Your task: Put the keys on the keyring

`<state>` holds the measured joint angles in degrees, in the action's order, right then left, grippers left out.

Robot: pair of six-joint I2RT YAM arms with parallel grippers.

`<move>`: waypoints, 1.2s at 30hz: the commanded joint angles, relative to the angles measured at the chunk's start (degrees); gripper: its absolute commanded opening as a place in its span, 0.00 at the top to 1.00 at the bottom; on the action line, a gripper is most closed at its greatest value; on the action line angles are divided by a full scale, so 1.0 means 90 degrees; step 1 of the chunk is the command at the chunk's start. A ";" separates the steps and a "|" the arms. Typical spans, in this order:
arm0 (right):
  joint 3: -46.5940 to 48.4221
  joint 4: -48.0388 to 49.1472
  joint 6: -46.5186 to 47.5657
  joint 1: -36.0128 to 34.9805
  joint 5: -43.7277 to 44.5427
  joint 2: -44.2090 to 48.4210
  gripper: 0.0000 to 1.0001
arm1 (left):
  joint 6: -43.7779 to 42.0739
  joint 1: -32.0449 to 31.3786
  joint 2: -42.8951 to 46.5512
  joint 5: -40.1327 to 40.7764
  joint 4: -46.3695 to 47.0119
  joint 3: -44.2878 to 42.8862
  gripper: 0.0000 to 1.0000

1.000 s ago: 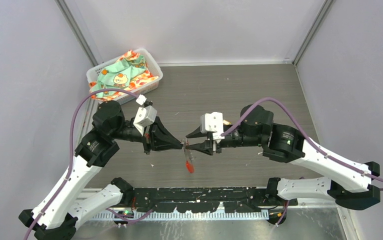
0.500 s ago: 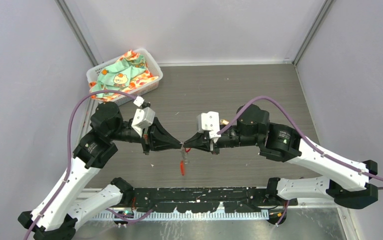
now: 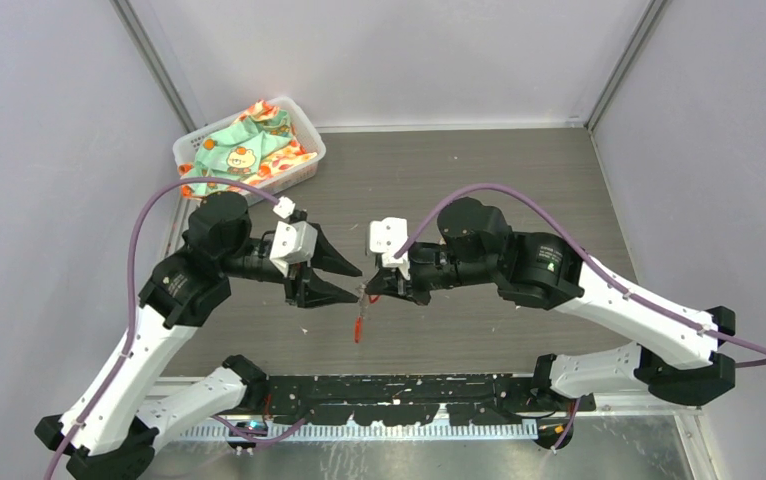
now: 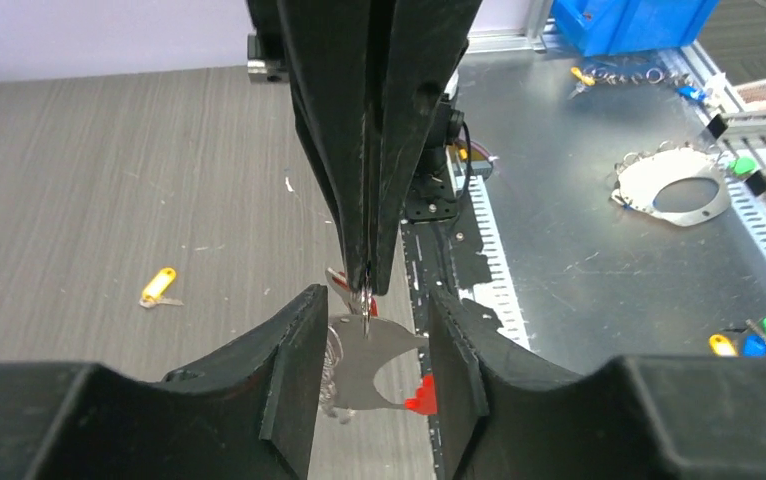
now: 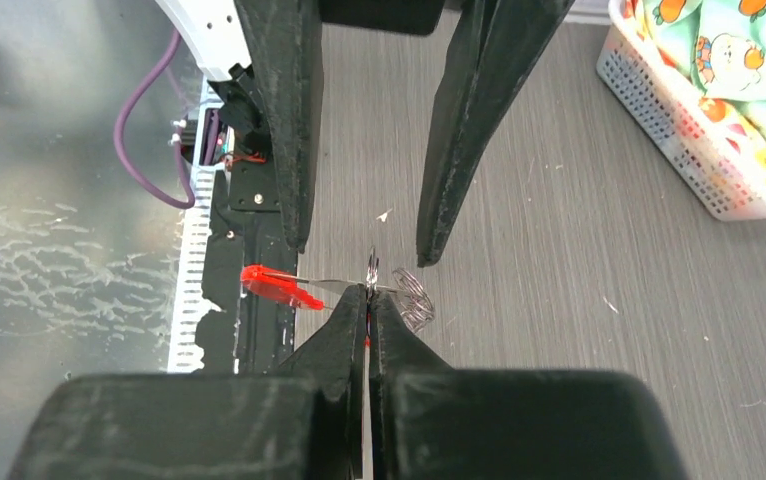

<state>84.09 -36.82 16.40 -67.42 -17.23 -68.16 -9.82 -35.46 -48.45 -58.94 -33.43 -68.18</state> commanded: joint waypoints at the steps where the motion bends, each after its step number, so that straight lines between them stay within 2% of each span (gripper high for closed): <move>1: 0.0635 -0.0466 0.0061 -0.0055 0.0108 -0.0128 0.99 | -0.1615 0.0006 -0.0299 -0.0184 -0.1464 -0.0738 0.57; 4: 0.0770 -0.0570 0.0067 -0.0062 0.0072 -0.0220 0.99 | -0.2040 0.0001 -0.0511 -0.0175 -0.1944 -0.0965 0.60; 8: 0.0822 -0.0602 0.0067 -0.0065 0.0026 -0.0291 0.99 | -0.2362 -0.0022 -0.0564 -0.0028 -0.2071 -0.0930 0.62; 18: 0.1068 -0.0737 0.0018 -0.0067 -0.0019 -0.0536 0.99 | -0.2365 -0.0175 -0.0603 0.0150 -0.1909 -0.0904 0.63; 26: 0.1220 -0.0782 -0.0087 -0.0060 -0.0028 -0.0683 0.99 | -0.2509 -0.0315 -0.0584 0.0291 -0.1939 -0.0766 0.74; 36: 0.1348 -0.0947 -0.0145 -0.0070 -0.0048 -0.0843 0.99 | -0.2536 -0.0422 -0.0628 0.0411 -0.1879 -0.0841 0.97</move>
<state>93.41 -46.81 15.88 -67.77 -17.32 -75.59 -32.01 -38.57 -54.26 -55.00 -51.13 -75.18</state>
